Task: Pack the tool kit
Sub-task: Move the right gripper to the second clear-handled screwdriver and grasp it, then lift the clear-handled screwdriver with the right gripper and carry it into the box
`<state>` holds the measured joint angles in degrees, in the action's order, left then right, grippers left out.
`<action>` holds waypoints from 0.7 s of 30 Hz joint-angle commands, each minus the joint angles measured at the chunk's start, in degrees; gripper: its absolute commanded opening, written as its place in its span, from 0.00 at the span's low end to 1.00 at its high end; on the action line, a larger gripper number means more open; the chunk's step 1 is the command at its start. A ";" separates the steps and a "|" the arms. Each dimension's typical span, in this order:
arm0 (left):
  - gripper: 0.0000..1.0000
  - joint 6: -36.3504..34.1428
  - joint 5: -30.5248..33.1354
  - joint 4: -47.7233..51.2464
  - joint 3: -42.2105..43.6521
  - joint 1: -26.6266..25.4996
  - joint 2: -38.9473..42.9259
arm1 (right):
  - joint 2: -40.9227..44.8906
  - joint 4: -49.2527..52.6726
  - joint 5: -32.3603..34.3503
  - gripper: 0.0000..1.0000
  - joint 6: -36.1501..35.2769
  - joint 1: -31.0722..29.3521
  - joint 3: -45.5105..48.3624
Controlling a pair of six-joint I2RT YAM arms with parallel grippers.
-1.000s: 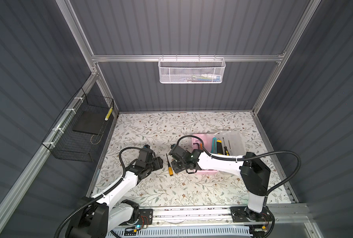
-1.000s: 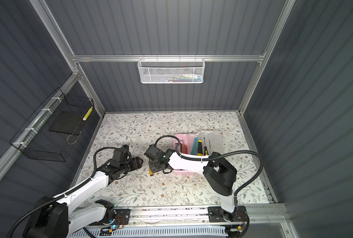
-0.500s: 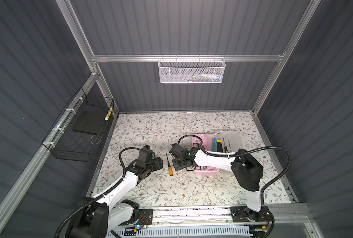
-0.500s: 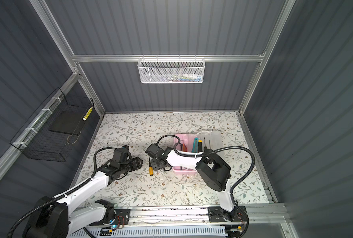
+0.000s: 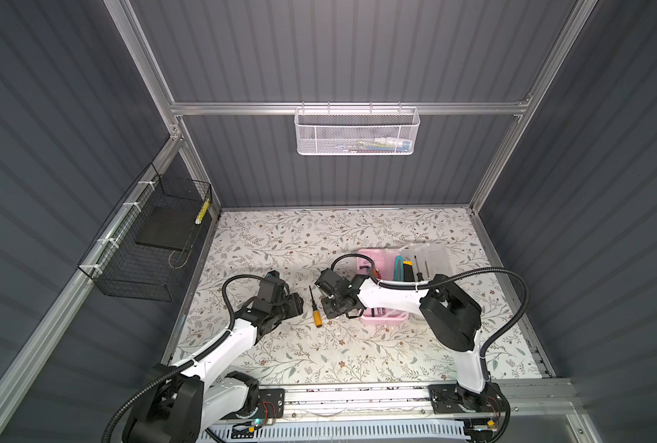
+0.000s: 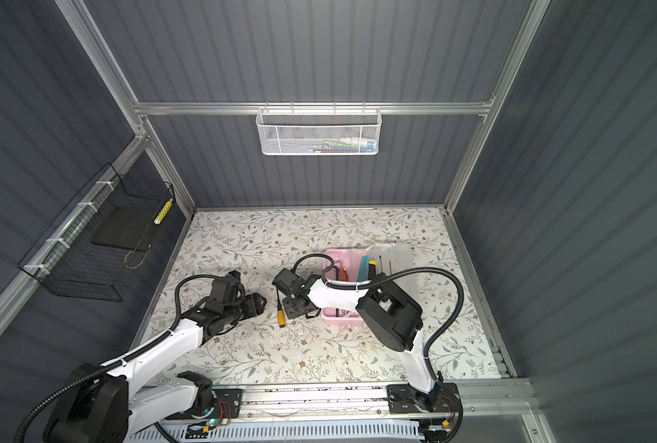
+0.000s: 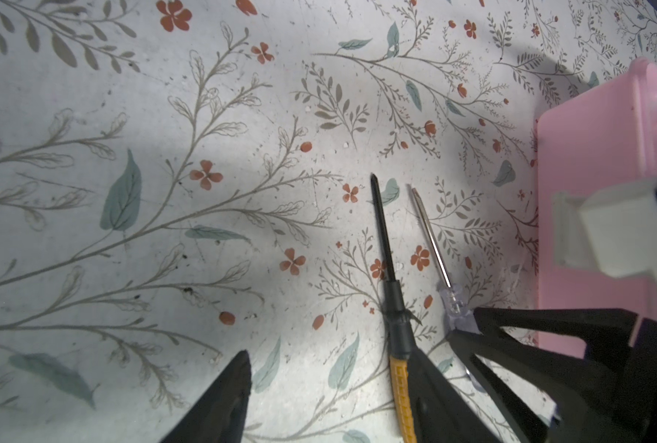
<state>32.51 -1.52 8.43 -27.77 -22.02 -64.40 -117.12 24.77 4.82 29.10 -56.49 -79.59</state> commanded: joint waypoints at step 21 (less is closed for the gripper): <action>0.65 0.29 0.38 -1.23 0.74 0.33 -0.45 | 2.30 0.35 -1.79 0.00 -0.36 -0.35 0.43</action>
<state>32.56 -1.50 7.66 -27.62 -22.02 -64.90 -117.30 24.82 3.86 29.06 -56.51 -79.83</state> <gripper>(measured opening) 0.651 0.174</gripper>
